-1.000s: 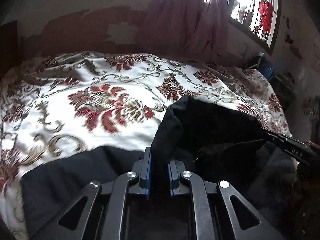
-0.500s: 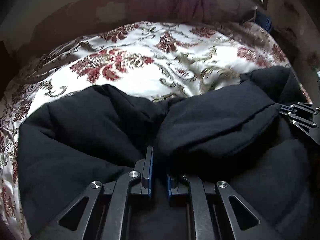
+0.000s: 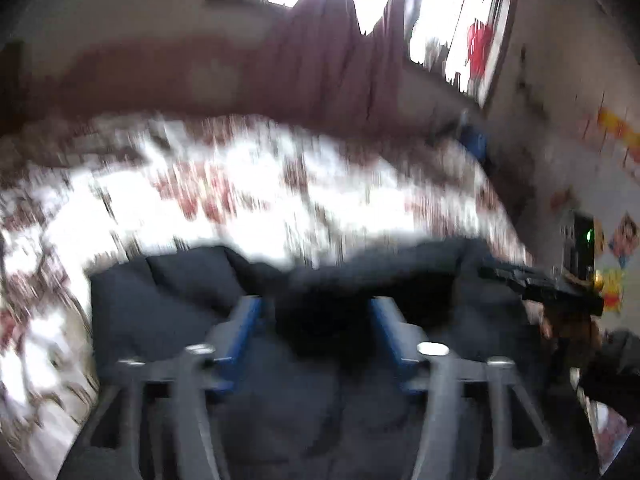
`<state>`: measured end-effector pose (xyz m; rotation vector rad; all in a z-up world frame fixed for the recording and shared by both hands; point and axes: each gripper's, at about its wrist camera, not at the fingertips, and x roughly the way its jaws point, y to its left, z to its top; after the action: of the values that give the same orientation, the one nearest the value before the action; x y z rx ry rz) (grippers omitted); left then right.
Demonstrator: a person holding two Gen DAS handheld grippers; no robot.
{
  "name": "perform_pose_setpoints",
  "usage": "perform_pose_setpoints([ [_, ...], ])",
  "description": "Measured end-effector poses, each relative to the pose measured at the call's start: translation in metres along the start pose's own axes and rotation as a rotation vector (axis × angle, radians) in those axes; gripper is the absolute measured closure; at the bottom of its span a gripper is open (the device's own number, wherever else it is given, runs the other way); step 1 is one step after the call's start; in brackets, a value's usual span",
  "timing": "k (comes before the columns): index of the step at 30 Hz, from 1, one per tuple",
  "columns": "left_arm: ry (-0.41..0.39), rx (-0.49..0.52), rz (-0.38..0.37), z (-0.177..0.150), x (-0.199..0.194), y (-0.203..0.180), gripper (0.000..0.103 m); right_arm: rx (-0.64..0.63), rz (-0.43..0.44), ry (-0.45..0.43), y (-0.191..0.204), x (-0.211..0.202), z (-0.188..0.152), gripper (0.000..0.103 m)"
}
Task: Fold large clothes
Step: 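Lift the hem with both grippers and fold it toward the hood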
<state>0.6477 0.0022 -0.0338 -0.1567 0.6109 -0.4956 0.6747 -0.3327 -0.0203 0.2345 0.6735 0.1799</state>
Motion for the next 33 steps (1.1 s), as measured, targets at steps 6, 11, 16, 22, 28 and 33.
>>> perform_pose_setpoints([
  [6, 0.038, -0.143, 0.055, 0.048, 0.061, -0.008, 0.036, 0.116, 0.093, 0.142, 0.011, 0.066, 0.009, 0.078],
  [11, 0.17, -0.043, -0.054, 0.026, 0.098, -0.021, 0.058, -0.113, 0.074, 0.299, 0.035, 0.093, -0.031, 0.087],
  [16, 0.341, 0.164, -0.11, -0.011, 0.109, -0.041, 0.079, -0.177, 0.106, 0.411, 0.021, 0.096, -0.053, 0.09],
  [22, 0.479, 0.379, 0.065, -0.035, 0.13, -0.072, 0.085, -0.2, 0.092, 0.449, 0.018, 0.11, -0.065, 0.091],
  [28, 0.523, 0.42, 0.161, -0.045, 0.148, -0.075, 0.085, -0.208, 0.064, 0.426, 0.019, 0.124, -0.076, 0.096],
  [33, 0.5, 0.437, 0.206, -0.052, 0.161, -0.077, 0.085, -0.203, 0.057, 0.395, 0.018, 0.125, -0.081, 0.096],
])
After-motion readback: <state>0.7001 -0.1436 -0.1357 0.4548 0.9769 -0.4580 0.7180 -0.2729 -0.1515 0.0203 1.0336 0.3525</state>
